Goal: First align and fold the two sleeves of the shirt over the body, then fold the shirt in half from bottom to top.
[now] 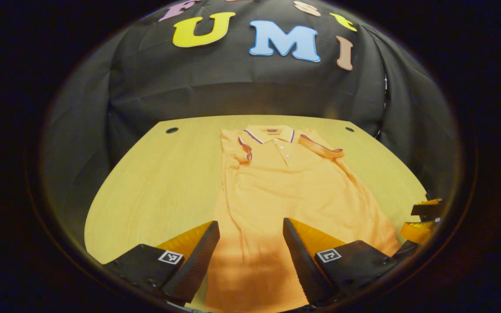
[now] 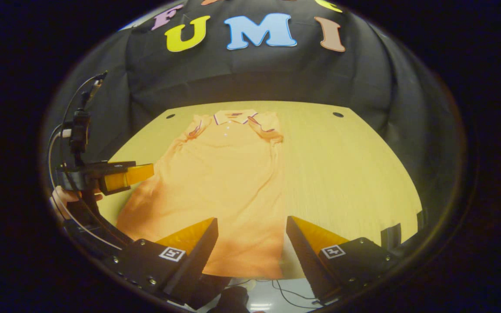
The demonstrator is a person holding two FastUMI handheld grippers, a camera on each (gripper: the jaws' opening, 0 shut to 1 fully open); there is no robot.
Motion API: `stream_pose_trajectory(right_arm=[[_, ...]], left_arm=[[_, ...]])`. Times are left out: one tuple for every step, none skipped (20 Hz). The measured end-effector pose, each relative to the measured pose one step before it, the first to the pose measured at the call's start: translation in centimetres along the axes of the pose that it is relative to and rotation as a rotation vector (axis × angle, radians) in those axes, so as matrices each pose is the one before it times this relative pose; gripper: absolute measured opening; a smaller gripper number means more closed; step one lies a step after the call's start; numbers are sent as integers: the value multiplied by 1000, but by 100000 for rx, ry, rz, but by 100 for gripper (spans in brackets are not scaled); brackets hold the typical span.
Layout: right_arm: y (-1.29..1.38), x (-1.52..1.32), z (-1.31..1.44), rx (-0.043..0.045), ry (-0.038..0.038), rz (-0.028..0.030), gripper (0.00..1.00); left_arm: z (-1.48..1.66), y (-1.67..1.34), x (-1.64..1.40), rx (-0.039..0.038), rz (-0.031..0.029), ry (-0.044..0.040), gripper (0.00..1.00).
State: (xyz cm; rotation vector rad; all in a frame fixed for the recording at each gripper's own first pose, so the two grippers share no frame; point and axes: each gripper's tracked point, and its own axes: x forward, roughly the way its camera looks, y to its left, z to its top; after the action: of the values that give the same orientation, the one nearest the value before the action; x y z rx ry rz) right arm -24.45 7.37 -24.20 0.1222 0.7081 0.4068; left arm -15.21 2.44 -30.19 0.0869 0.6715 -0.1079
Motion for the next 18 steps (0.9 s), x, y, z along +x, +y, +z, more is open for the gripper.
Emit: stream_pose_trajectory(right_arm=[[-65,-255,-636,368,683,-58,98],[-188,-150,-431,41,587,-390,98],[-217,12,-563,-54,932,-596,98],[-133,-52,-464,100,1185,-505,98],[-71,32,-536,303,985,-484,98],[-88,63,-409,471,1284,-461,98],[154,65,-607,411,1752,-226,98],[55,33,-324,-8,1115,-404,98],[-46,201,-472,-464,1431,-642,98],[-14,207,-319,-507,1216,-684,98],[-19,81,-555,-172,1321,-625,98],[134,88,-344,187,935,65,98],[107,-57,-574,164,1117,-13,98],[12,33,-332,119,859,-452,98],[102,201,-80,-51,36,-323,98],[17,138,-79,-608,138,-539,98],[-101,239,-294,-878,733,-780,97],[-136,107,-199,-405,484,-714,98]], left_arm=[[-1122,-113,-619,713,30,849,96],[-1018,87,-824,726,-21,1064,94],[-1156,65,-696,681,-271,1253,95],[-1012,75,-725,698,-341,1034,94],[-1060,226,-633,506,-131,1063,94],[-1162,196,-779,393,-292,1302,96],[-998,354,-813,390,426,1400,94],[-736,237,-578,633,-5,396,94],[-520,142,-586,644,348,-107,94],[-492,296,-392,25,67,663,94],[-728,196,-205,-850,294,1261,94],[-377,208,-99,-1376,176,847,95],[-467,27,29,-1541,-259,826,95],[-470,13,-48,-1176,36,1537,94],[-479,31,-107,-493,25,479,95],[-128,-172,67,172,-360,-26,95],[-392,-38,107,582,226,768,94],[-176,-13,167,554,243,376,96]])
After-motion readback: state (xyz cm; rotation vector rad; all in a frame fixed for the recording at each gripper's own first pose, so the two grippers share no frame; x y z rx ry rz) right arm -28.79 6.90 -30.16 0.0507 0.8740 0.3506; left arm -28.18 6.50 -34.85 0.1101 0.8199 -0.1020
